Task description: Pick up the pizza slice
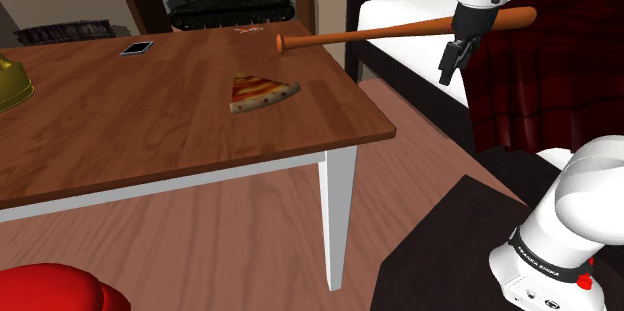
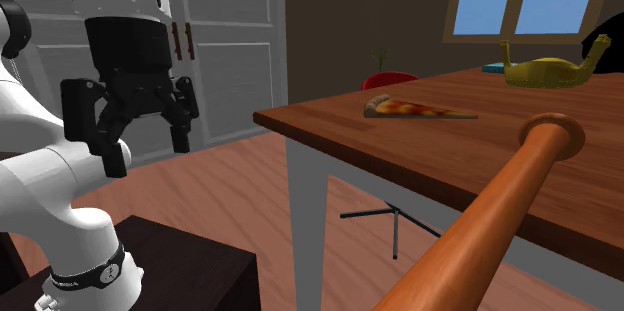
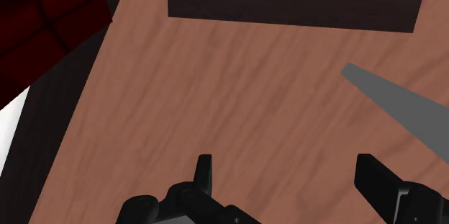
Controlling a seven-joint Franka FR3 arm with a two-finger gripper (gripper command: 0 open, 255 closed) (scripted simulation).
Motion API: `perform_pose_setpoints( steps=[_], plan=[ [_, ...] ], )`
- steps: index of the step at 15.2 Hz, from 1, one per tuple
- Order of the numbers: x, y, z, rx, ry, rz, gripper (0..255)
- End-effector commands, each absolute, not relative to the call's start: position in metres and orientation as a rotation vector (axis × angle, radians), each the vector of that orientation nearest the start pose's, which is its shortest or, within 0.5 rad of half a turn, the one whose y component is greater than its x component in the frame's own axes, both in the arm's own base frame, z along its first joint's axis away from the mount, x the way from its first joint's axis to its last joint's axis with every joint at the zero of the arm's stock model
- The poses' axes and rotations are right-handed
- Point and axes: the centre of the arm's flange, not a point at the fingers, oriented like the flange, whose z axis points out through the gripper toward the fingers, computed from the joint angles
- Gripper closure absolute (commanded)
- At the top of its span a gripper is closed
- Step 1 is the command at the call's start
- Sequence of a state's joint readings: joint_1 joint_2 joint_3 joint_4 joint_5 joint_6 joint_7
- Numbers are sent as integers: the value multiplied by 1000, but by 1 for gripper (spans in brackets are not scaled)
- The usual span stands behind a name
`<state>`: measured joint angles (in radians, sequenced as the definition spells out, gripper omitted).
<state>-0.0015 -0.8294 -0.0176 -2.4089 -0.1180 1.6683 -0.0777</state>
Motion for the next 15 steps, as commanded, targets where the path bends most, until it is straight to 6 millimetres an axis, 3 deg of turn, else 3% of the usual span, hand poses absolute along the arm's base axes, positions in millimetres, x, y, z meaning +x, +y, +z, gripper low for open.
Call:
perform_pose_setpoints(
  steps=[1,8,15],
  plan=[
    [304,-19,588,-3246,-114,-136,0],
    [386,28,606,-3205,-519,-60,0],
    [455,94,620,-3112,-915,18,0]
  ],
)
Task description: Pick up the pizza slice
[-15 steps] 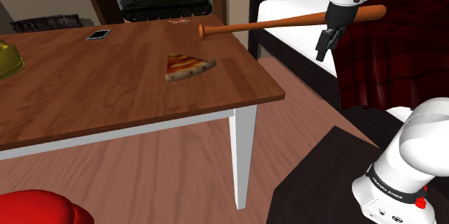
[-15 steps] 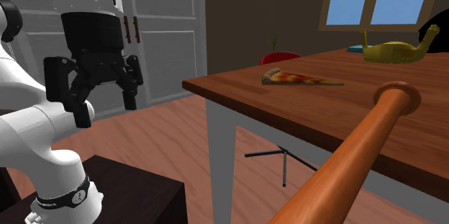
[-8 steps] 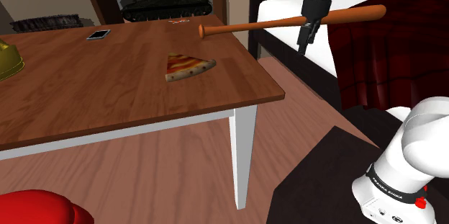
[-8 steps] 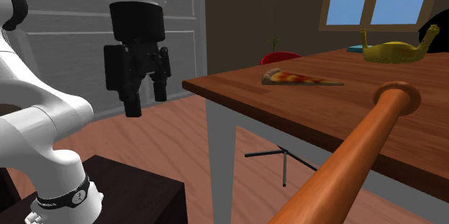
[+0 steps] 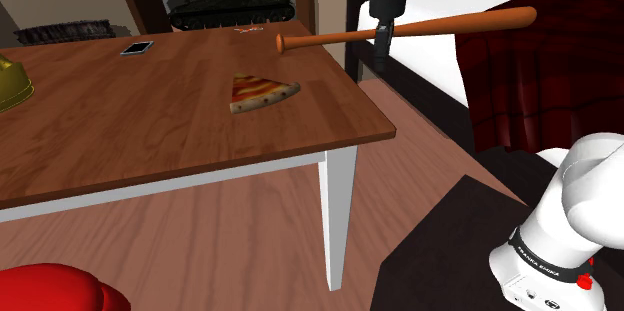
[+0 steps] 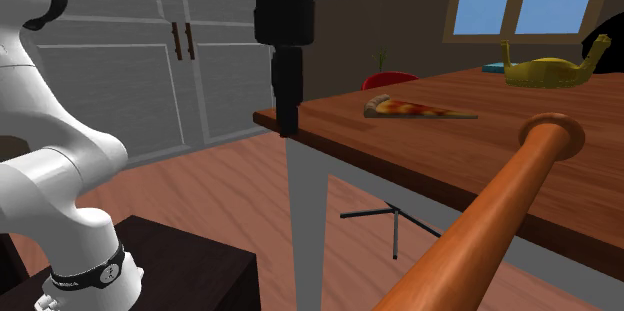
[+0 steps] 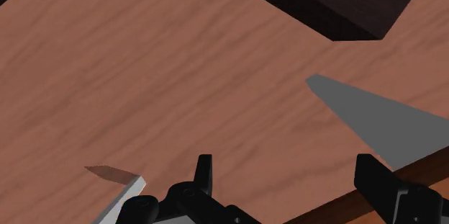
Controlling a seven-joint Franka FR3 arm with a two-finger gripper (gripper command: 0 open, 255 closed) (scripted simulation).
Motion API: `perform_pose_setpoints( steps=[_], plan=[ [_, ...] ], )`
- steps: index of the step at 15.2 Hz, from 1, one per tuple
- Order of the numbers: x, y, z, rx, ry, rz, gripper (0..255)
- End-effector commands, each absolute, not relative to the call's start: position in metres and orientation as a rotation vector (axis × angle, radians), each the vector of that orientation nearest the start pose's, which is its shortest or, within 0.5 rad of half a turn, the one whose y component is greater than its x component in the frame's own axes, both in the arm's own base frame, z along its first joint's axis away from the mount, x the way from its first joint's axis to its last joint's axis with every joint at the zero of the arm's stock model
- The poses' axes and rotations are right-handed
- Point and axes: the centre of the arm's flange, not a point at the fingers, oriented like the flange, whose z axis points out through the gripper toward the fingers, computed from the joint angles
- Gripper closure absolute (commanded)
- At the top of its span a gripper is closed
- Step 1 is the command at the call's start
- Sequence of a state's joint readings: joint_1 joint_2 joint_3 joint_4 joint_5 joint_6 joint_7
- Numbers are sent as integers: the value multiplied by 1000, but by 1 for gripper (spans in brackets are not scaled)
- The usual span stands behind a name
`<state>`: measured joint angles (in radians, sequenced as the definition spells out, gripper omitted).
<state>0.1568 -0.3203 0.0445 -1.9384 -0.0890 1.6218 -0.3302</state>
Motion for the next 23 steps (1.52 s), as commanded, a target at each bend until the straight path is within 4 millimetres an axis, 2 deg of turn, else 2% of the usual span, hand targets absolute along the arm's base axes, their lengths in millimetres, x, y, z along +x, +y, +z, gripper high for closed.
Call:
perform_pose_setpoints(
  steps=[1,9,16,17,23],
  plan=[
    [463,105,621,-3094,-970,29,0],
    [516,201,630,-2915,-1398,116,0],
    [540,294,635,-2708,-1746,190,0],
    [540,299,635,-2695,-1764,194,0],
    [540,299,604,-2695,-1764,194,0]
  ],
)
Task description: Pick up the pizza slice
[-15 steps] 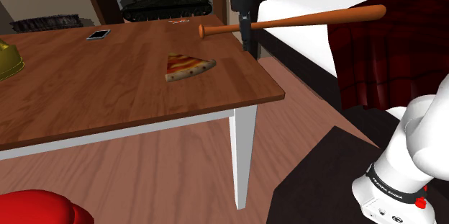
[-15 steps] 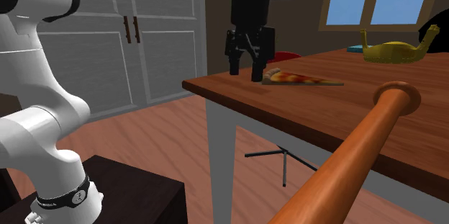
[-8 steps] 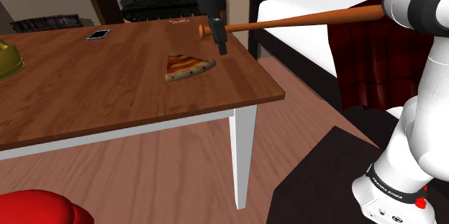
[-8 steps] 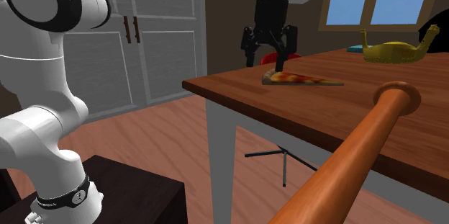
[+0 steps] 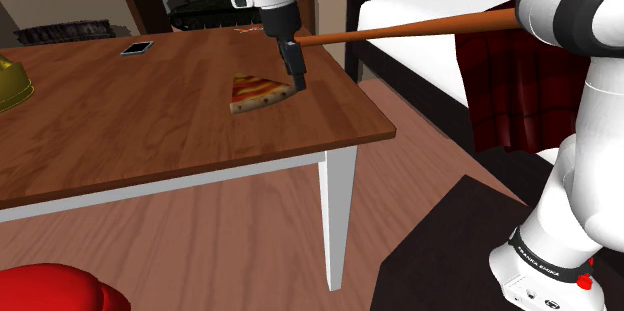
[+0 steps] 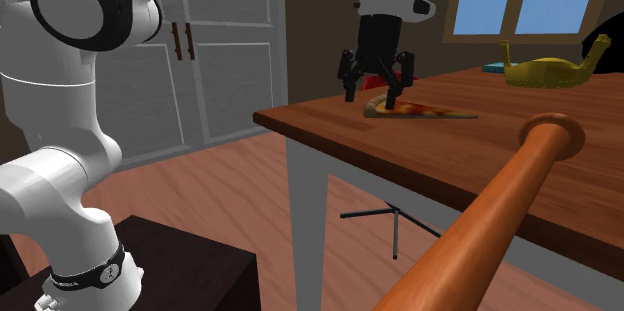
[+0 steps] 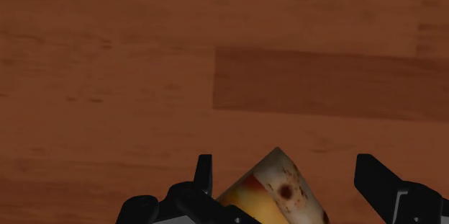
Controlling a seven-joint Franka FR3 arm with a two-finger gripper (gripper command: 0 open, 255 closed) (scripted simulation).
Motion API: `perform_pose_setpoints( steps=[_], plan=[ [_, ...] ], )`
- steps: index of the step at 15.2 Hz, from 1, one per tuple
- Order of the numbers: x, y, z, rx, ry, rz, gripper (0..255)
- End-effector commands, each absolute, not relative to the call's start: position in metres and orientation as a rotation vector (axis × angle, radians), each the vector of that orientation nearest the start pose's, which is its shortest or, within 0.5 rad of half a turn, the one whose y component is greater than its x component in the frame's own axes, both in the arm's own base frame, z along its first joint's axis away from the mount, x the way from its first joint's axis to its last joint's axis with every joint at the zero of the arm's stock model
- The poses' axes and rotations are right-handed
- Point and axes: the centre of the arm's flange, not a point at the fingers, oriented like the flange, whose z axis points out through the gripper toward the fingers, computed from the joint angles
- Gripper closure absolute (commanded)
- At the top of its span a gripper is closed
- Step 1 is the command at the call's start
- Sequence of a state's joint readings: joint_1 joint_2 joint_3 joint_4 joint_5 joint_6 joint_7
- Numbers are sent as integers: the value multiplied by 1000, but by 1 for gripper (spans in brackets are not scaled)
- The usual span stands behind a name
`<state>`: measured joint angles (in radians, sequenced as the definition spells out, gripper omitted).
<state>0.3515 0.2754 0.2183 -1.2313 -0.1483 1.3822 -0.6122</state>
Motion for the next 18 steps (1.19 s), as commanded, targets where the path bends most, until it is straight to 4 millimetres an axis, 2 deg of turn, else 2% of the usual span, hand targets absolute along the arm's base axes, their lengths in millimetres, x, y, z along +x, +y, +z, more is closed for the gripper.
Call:
perform_pose_setpoints(
  steps=[1,3,4,13,18],
  plan=[
    [540,299,595,-2695,-1764,194,0],
    [540,299,595,-2695,-1764,194,0],
    [540,299,595,-2695,-1764,194,255],
    [540,299,595,-2695,-1764,194,255],
    [540,299,622,-2695,-1764,194,255]
  ],
)
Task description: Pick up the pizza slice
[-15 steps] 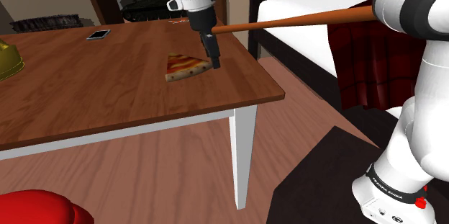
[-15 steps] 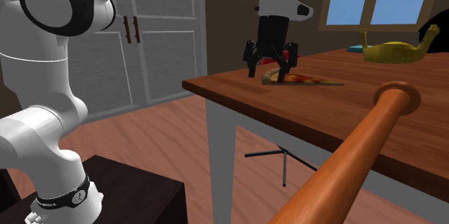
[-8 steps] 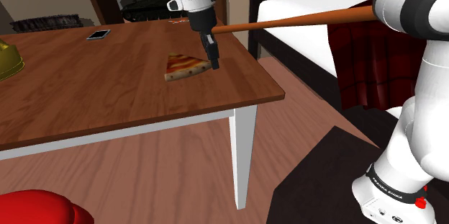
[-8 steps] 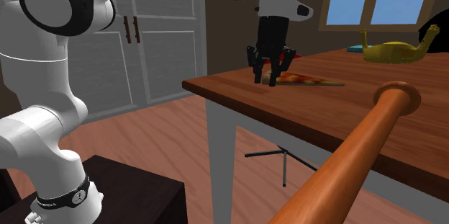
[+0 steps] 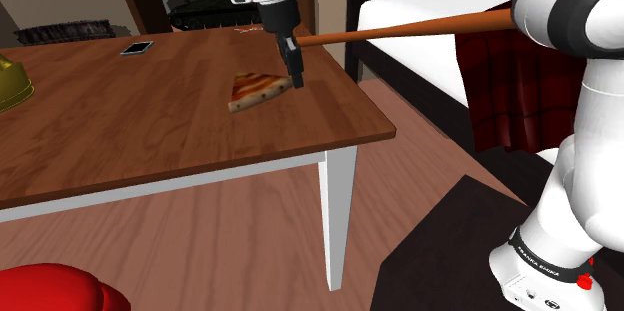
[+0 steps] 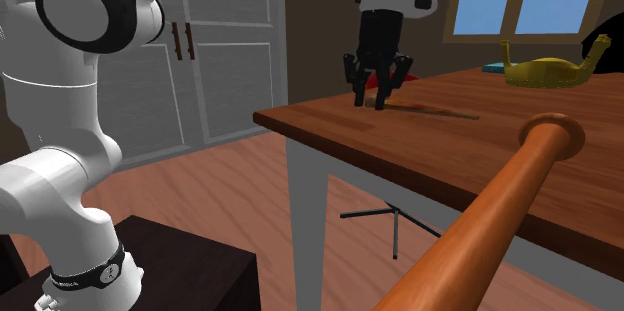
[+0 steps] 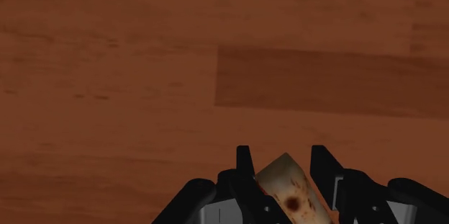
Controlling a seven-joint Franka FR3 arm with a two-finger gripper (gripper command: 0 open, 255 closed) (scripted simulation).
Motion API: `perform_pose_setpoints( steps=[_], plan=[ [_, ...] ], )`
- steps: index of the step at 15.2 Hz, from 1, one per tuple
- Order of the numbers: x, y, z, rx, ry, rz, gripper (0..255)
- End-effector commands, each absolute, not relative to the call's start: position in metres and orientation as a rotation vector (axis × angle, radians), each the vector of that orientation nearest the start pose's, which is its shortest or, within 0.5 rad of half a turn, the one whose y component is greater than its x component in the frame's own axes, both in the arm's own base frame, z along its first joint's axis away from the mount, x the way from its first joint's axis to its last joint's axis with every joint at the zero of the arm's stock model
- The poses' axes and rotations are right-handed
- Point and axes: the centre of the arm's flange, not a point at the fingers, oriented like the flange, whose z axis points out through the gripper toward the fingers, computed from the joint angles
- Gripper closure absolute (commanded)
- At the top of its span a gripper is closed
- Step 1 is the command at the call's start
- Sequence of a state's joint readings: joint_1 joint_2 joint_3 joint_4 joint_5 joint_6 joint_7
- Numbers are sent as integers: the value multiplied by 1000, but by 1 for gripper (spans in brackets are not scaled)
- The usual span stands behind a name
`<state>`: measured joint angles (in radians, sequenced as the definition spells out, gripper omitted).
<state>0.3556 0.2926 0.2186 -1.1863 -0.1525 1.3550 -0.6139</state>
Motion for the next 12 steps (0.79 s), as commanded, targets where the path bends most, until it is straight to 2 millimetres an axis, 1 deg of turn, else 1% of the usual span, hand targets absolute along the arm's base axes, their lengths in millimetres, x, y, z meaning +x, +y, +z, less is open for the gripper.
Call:
perform_pose_setpoints(
  steps=[1,10,12],
  plan=[
    [540,299,627,-2695,-1764,194,255],
    [540,299,674,-2695,-1764,194,255],
    [540,299,675,-2695,-1764,194,255]
  ],
)
